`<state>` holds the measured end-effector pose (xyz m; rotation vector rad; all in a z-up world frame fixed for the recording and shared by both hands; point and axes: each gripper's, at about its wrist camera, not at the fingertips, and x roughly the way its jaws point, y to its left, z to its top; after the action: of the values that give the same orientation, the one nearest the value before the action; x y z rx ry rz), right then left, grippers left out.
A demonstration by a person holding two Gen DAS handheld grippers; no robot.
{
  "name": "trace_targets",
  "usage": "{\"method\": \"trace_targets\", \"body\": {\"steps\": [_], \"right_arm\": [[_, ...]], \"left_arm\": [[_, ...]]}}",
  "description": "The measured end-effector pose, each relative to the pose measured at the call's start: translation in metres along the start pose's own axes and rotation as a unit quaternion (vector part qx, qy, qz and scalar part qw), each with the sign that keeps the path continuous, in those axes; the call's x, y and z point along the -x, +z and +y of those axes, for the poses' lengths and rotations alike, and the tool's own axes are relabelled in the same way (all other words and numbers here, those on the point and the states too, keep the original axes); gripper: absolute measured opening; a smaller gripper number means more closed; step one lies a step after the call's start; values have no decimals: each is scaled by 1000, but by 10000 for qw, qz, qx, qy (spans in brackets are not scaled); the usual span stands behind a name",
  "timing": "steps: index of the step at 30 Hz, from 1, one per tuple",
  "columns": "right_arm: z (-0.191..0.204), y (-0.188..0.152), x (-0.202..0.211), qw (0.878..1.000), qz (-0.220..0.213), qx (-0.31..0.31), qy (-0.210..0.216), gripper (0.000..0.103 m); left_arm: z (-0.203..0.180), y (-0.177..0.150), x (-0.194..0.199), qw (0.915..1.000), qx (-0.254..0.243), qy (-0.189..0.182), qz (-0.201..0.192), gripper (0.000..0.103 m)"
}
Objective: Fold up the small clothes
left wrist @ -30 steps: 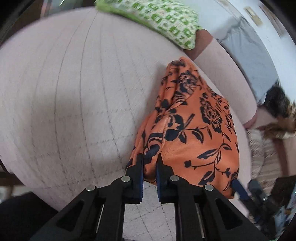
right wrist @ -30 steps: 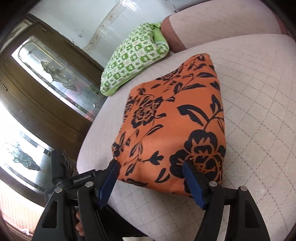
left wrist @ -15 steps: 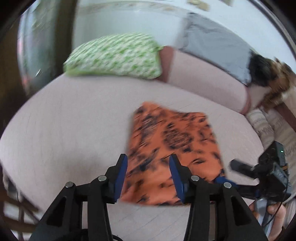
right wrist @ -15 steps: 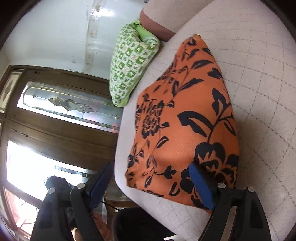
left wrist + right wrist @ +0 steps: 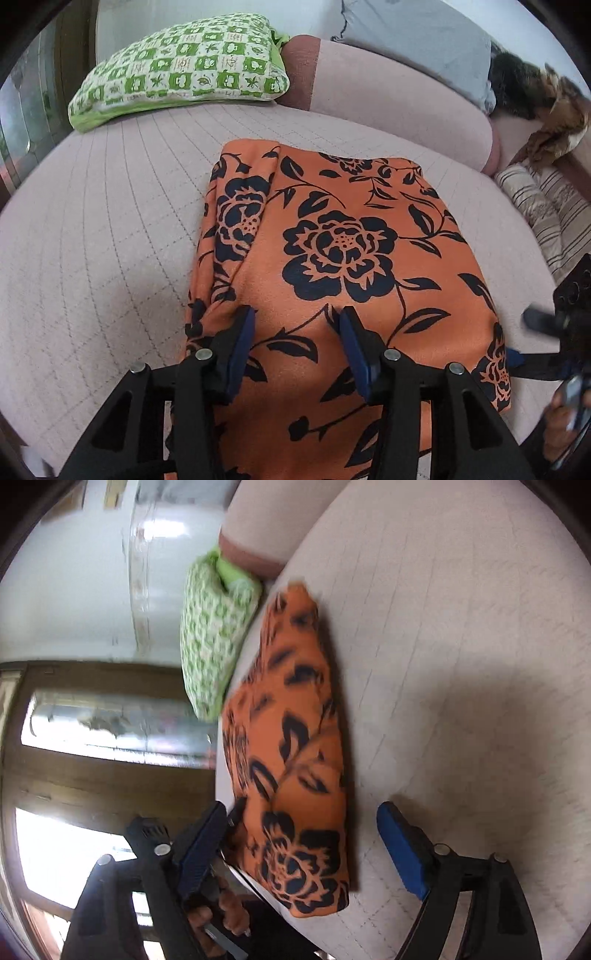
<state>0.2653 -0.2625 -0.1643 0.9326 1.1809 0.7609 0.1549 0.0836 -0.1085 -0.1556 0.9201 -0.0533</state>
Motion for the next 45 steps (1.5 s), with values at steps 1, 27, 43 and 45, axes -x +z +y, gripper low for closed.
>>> {"method": "trace_targets", "body": {"steps": [1, 27, 43, 45], "right_arm": [[11, -3, -8, 9995, 119, 286, -107, 76], [45, 38, -44, 9908, -24, 937, -978, 34], [10, 99, -69, 9981, 102, 4, -604, 31], [38, 93, -63, 9930, -86, 676, -966, 29]], "left_arm": [[1, 1, 0, 10000, -13, -24, -9, 50], [18, -2, 3, 9988, 236, -410, -102, 49], [18, -2, 3, 9988, 207, -435, -99, 49], [20, -2, 4, 9985, 266, -467, -103, 49]]}}
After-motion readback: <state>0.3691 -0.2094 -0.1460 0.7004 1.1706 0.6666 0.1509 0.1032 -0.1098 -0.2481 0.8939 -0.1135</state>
